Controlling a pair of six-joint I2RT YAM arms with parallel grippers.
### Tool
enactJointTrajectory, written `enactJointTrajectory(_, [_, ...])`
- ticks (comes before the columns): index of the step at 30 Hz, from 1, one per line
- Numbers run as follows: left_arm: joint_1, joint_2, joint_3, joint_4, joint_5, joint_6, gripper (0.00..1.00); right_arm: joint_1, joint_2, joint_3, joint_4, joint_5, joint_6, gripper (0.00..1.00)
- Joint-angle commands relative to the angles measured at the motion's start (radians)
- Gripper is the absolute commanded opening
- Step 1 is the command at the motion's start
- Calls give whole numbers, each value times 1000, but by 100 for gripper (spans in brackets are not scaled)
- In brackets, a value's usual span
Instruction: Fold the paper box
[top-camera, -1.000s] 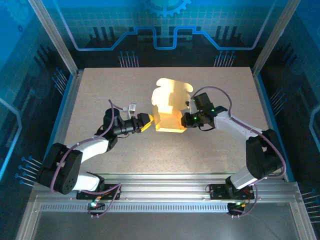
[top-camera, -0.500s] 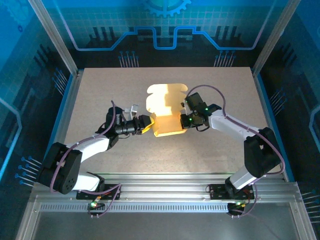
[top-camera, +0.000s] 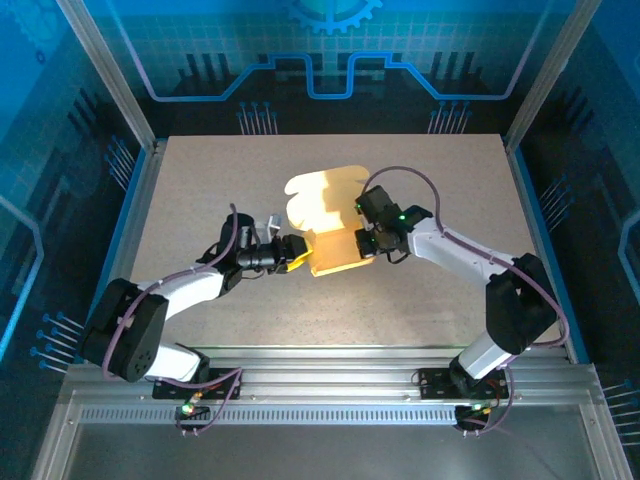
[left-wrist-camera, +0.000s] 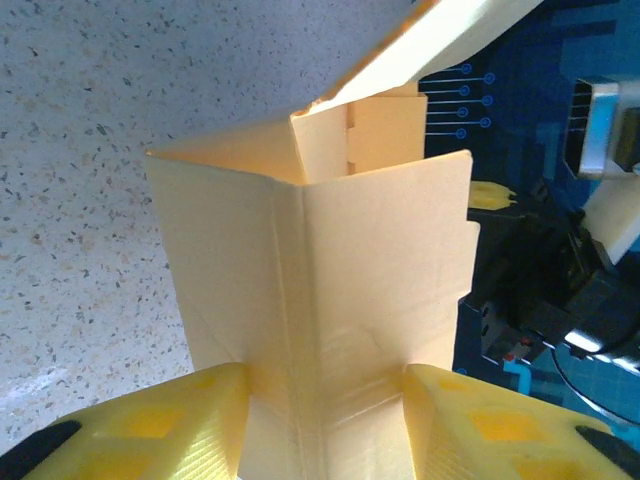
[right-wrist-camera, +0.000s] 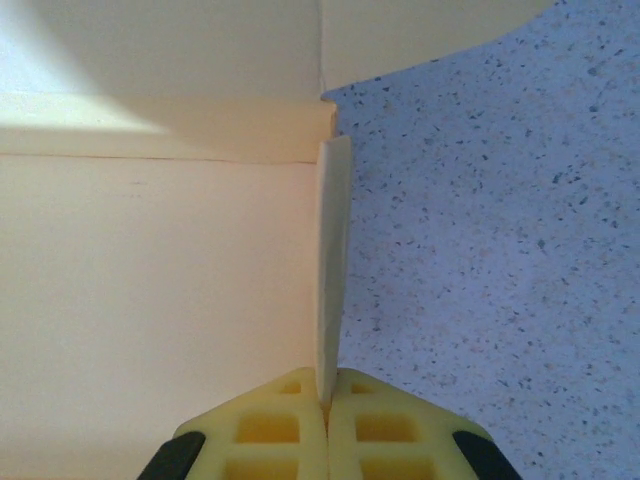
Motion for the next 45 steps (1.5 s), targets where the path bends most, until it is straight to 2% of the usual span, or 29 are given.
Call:
enactJointTrajectory(1, [-12,26,38,-22,-18,4,44,50,30,46,-53,104,4,5])
enactJointTrajectory(6, [-14,52,45,-37,-38,-10,42,121,83,94,-110,259,26,5])
enactJointTrajectory(11, [-17,71,46,-43,-58,-17,37,175,110,124,-142,357,66,4])
enactJointTrajectory(17, [-20,97,50,-64,-77,-18,35,214,120,140,-141,387,98,4])
enactJointTrajectory(25, [-30,141,67,-62,-87,-41,27,267,178,201,-185,453,129,4])
enactJointTrajectory(34, [-36,181,87,-81,-103,-49,23,330,245,266,-219,526,157,2])
enactJointTrajectory(42, [-49,212,117,-170,-152,-47,16,383,300,324,-276,597,238,0])
enactJointTrajectory(45, [-53,219,129,-211,-187,-48,10,409,315,342,-291,615,276,0])
